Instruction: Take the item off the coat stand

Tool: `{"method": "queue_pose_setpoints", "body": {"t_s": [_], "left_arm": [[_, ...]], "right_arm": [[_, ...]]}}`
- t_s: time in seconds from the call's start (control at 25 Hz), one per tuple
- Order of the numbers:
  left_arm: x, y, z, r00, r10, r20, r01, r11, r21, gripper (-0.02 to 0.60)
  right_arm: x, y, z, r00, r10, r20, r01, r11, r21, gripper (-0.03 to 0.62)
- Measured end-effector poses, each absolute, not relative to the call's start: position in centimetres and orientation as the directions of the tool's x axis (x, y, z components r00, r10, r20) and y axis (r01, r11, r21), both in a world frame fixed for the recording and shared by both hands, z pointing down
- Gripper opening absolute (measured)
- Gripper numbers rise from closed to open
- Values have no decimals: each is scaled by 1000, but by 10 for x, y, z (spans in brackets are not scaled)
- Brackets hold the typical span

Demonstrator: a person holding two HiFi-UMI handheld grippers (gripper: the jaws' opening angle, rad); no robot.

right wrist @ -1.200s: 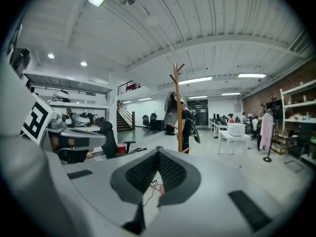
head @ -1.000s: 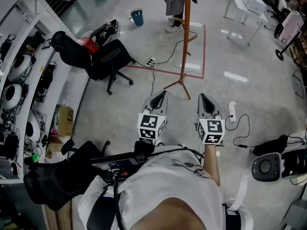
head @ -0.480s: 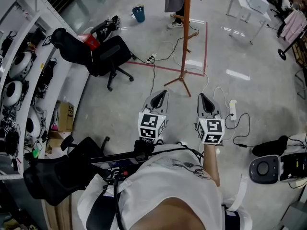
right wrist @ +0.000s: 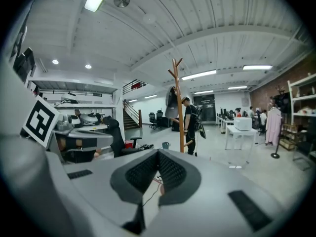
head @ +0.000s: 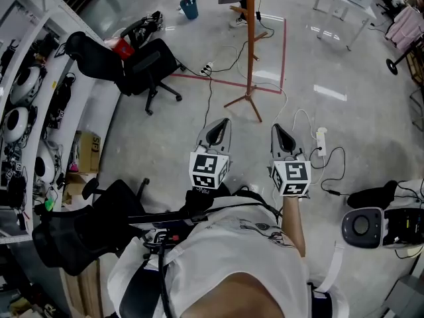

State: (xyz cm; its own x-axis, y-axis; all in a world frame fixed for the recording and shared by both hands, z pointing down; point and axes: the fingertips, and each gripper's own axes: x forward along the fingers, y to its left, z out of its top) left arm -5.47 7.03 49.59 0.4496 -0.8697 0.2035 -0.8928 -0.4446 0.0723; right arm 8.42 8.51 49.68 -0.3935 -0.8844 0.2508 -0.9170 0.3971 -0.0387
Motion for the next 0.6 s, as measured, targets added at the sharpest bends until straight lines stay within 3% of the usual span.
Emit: {"method": "queue_pose_setpoints", "body": {"t_s": [0.6], "left_arm": [[-49, 18, 521, 449, -863, 234, -893, -440, 93, 5]], "right_arm": [[92, 33, 519, -387, -878, 282, -920, 387, -58, 5]]}}
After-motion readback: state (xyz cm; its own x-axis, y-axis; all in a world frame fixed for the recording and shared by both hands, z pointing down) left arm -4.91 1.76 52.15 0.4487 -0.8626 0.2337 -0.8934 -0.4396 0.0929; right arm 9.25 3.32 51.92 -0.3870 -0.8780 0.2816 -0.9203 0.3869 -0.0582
